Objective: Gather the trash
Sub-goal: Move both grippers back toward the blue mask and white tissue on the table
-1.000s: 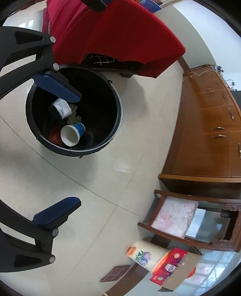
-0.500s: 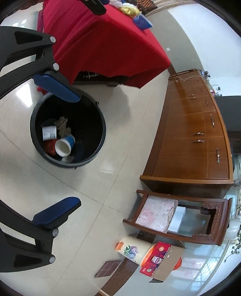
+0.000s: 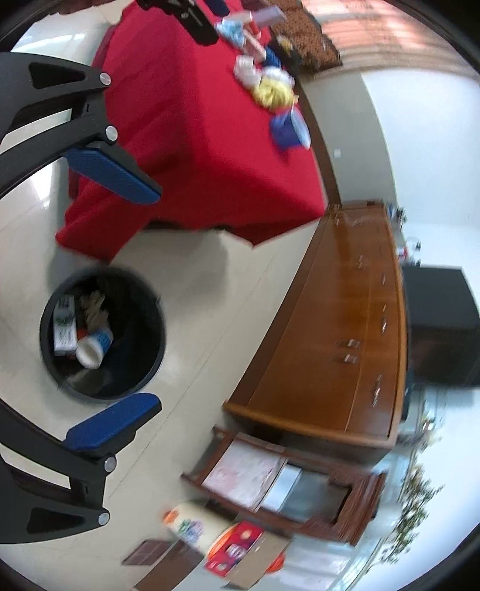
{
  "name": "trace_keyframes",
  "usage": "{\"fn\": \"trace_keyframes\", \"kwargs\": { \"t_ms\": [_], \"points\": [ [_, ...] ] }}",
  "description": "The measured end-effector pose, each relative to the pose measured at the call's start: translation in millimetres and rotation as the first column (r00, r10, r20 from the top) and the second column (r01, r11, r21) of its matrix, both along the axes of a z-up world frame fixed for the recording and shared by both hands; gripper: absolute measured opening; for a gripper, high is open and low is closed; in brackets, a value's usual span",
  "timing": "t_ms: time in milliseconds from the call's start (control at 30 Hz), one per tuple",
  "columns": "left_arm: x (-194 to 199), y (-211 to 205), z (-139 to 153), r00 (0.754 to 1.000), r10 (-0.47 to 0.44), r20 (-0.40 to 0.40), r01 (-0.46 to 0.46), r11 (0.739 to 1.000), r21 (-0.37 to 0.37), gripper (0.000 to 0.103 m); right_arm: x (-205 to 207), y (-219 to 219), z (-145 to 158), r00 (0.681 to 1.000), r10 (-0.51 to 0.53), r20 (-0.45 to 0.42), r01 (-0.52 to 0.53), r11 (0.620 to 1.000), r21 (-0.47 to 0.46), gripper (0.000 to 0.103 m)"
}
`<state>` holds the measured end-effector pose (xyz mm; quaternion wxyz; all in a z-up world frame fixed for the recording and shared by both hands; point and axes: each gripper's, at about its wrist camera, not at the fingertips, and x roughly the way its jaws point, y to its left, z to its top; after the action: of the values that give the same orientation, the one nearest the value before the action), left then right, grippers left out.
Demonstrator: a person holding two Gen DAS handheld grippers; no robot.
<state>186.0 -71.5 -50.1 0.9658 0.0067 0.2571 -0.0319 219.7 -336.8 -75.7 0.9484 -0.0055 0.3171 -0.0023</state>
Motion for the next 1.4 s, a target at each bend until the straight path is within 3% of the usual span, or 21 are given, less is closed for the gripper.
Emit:
{"fn": "trace_keyframes", "kwargs": {
  "t_ms": [200, 467, 800, 1067, 1400],
  "points": [
    [-11.7, 59.1, 4.3, 0.996, 0.085, 0.024, -0.084, 0.996, -0.030, 0.102, 5.9, 65.8, 15.2, 0.993, 0.116, 0.013, -0.117, 0.993, 0.019, 0.103],
    [-4.4, 144.3, -1.8, 0.974, 0.225, 0.022, -0.225, 0.974, 0.003, 0.102, 26.0, 165.2, 23.6, 0.967, 0.255, -0.024, -0.255, 0.967, 0.011, 0.103],
    [31.4, 226.4, -19.7, 0.951, 0.307, -0.038, -0.308, 0.951, -0.031, 0.088, 71.3, 259.5, 13.7, 0.927, 0.374, -0.036, -0.374, 0.927, -0.013, 0.103],
    [67.6, 243.5, -35.4, 0.952, 0.293, -0.092, -0.298, 0.953, -0.045, 0.084, 120.2, 312.1, -5.8, 0.906, 0.417, -0.073, -0.419, 0.908, -0.019, 0.096],
    [100.6, 239.6, -50.8, 0.953, 0.263, -0.149, -0.273, 0.961, -0.050, 0.081, 166.0, 323.2, -25.1, 0.902, 0.410, -0.137, -0.411, 0.911, 0.026, 0.082]
  ]
}}
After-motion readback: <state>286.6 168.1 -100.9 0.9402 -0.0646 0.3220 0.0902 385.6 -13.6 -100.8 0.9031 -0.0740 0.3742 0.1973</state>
